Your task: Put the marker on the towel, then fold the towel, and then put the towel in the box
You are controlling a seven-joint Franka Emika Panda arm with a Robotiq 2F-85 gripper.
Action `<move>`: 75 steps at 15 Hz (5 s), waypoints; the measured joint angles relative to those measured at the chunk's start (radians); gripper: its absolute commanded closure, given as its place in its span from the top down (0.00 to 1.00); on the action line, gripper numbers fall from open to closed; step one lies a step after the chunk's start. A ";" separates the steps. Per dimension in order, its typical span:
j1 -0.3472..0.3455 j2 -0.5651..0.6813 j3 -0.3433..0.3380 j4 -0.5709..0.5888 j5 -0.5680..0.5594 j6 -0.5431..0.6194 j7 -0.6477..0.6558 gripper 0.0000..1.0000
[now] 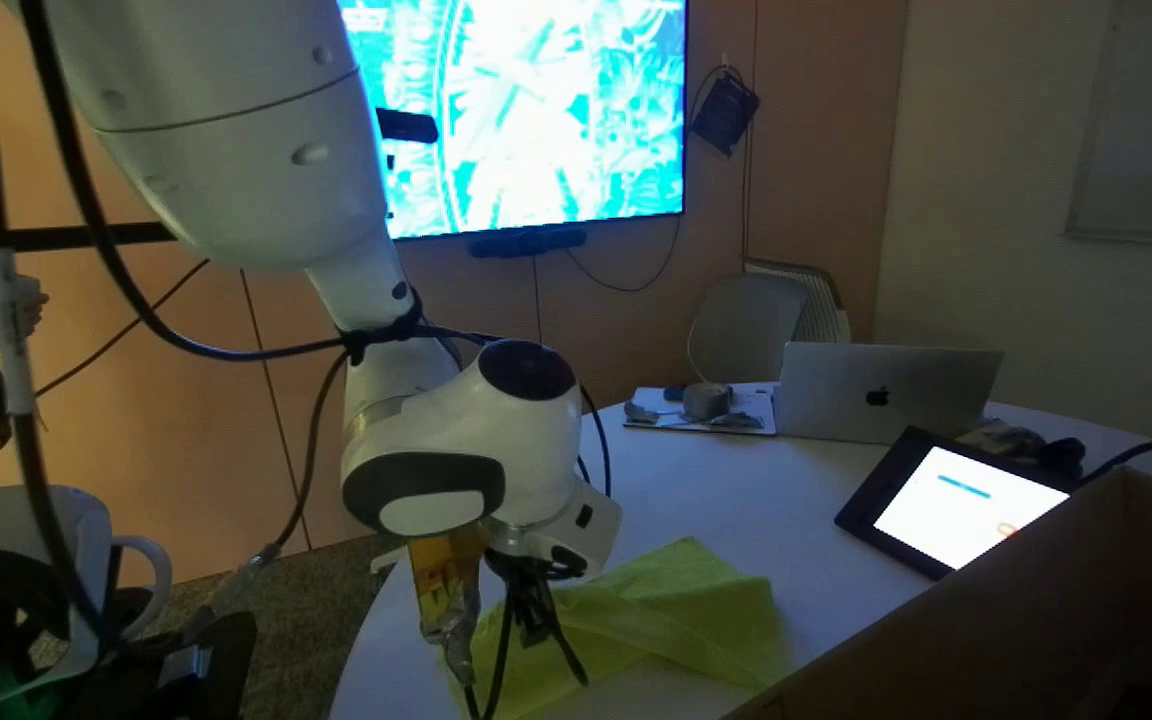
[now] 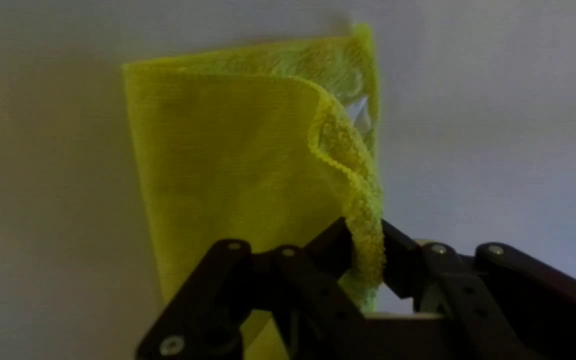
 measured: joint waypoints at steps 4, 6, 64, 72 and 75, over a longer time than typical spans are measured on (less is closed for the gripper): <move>0.105 0.059 -0.028 0.002 -0.007 -0.041 -0.011 0.40; 0.178 0.080 -0.075 0.008 -0.013 -0.054 -0.010 0.56; 0.607 -0.108 -0.497 -0.182 -0.097 0.077 0.242 0.09; 0.611 -0.239 -0.506 -0.185 -0.158 0.078 0.242 0.09; 0.606 -0.293 -0.504 -0.186 -0.158 0.081 0.242 0.09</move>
